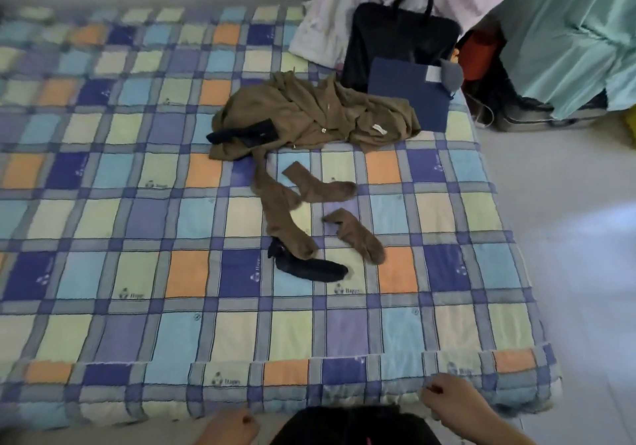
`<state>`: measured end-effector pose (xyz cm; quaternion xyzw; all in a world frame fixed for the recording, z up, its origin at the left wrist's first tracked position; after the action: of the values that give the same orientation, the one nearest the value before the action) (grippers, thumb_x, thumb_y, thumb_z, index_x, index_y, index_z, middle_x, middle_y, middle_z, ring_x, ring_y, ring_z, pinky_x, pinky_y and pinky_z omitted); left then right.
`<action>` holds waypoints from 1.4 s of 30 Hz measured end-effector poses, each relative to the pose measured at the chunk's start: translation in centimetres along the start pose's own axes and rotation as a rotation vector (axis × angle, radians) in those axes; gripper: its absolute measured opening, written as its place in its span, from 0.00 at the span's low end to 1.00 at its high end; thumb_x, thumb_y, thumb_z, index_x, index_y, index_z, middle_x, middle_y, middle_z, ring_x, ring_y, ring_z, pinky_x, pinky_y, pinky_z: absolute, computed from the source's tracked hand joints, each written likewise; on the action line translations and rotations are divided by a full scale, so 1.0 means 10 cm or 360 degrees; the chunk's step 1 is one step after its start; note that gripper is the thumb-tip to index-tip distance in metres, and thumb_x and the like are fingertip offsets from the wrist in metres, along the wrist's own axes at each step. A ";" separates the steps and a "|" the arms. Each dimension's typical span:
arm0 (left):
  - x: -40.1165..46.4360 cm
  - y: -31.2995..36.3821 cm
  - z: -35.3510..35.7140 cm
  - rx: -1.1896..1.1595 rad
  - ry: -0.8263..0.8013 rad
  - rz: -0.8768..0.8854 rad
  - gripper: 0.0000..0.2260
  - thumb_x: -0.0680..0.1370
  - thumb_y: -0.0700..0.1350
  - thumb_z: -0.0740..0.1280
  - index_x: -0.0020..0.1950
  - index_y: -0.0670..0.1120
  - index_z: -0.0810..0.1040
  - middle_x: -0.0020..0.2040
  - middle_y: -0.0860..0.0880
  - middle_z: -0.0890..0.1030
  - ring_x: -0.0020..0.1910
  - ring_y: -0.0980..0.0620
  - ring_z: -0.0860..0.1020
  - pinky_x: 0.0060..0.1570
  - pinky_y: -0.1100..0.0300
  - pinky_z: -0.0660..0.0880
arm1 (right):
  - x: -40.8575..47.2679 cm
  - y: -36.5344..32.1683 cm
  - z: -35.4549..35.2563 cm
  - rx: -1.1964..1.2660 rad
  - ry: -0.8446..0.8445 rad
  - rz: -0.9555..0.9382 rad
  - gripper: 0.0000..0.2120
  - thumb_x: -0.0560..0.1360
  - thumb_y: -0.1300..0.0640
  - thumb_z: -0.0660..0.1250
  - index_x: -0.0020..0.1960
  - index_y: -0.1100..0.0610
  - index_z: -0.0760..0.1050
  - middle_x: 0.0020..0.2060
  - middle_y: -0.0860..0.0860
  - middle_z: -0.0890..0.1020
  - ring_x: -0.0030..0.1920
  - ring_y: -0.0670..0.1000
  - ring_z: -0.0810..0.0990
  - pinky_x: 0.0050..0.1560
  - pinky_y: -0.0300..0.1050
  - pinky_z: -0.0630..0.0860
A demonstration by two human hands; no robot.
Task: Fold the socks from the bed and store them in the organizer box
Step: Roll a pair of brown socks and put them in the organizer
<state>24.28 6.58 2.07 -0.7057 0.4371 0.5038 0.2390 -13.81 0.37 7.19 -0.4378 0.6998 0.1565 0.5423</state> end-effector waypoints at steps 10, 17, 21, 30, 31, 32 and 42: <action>1.51 0.66 -0.79 -0.0408 0.0376 0.0058 0.05 0.79 0.51 0.59 0.52 0.54 0.74 0.56 0.51 0.77 0.58 0.52 0.76 0.54 0.63 0.70 | 1.74 -1.35 -0.57 -0.0433 -0.0023 -0.0283 0.07 0.76 0.47 0.65 0.41 0.47 0.77 0.41 0.45 0.83 0.44 0.41 0.80 0.44 0.32 0.73; 2.97 0.96 -1.31 -0.0015 0.1296 -0.0008 0.28 0.78 0.54 0.61 0.74 0.42 0.65 0.76 0.42 0.64 0.75 0.41 0.62 0.75 0.48 0.58 | 3.14 -2.72 -0.35 -0.0259 0.0179 -0.0803 0.06 0.75 0.49 0.66 0.40 0.49 0.74 0.36 0.46 0.78 0.38 0.43 0.77 0.43 0.42 0.74; 3.47 0.96 -1.08 0.0012 0.1236 -0.0191 0.36 0.72 0.55 0.54 0.79 0.47 0.51 0.80 0.46 0.52 0.78 0.41 0.51 0.75 0.44 0.52 | 3.69 -3.23 -0.13 -0.0090 0.0251 -0.0864 0.20 0.74 0.44 0.70 0.62 0.52 0.75 0.56 0.49 0.81 0.57 0.50 0.79 0.60 0.45 0.75; 3.59 0.92 -0.96 0.0025 0.1393 -0.0157 0.40 0.67 0.55 0.53 0.79 0.45 0.53 0.79 0.44 0.55 0.77 0.39 0.52 0.74 0.40 0.51 | 4.02 -3.13 0.21 -0.0235 0.0104 -0.0683 0.17 0.70 0.40 0.69 0.33 0.49 0.66 0.33 0.45 0.73 0.39 0.51 0.76 0.29 0.40 0.64; 3.58 0.93 -0.97 0.0022 0.1386 -0.0158 0.40 0.67 0.55 0.53 0.79 0.45 0.53 0.79 0.44 0.55 0.78 0.39 0.52 0.74 0.40 0.51 | 4.03 -3.12 0.21 -0.0190 0.0102 -0.0702 0.17 0.70 0.40 0.69 0.33 0.50 0.68 0.32 0.45 0.73 0.37 0.49 0.77 0.29 0.40 0.65; 3.58 0.94 -0.97 0.0015 0.1386 -0.0157 0.39 0.67 0.55 0.53 0.79 0.45 0.53 0.79 0.44 0.55 0.78 0.39 0.52 0.74 0.40 0.51 | 4.03 -3.13 0.20 -0.0127 0.0103 -0.0717 0.17 0.70 0.40 0.69 0.33 0.51 0.69 0.31 0.45 0.74 0.36 0.47 0.77 0.29 0.40 0.66; 3.61 0.92 -0.92 0.0041 0.1504 -0.0104 0.37 0.69 0.55 0.53 0.78 0.43 0.56 0.78 0.41 0.58 0.76 0.37 0.55 0.74 0.39 0.51 | 3.99 -3.32 0.06 0.0480 0.0134 -0.0756 0.13 0.74 0.51 0.70 0.34 0.56 0.75 0.30 0.49 0.80 0.34 0.48 0.80 0.36 0.44 0.76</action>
<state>25.00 -18.75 -26.69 -0.8680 0.4818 0.1141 0.0385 11.39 -35.74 -20.27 -0.5099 0.6150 -0.0992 0.5933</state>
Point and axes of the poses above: each hand's wrist, its own x-axis towards the middle knuckle, its own z-axis out of the palm, y = z × x, the point moved 1 cm from there along x, towards the middle knuckle
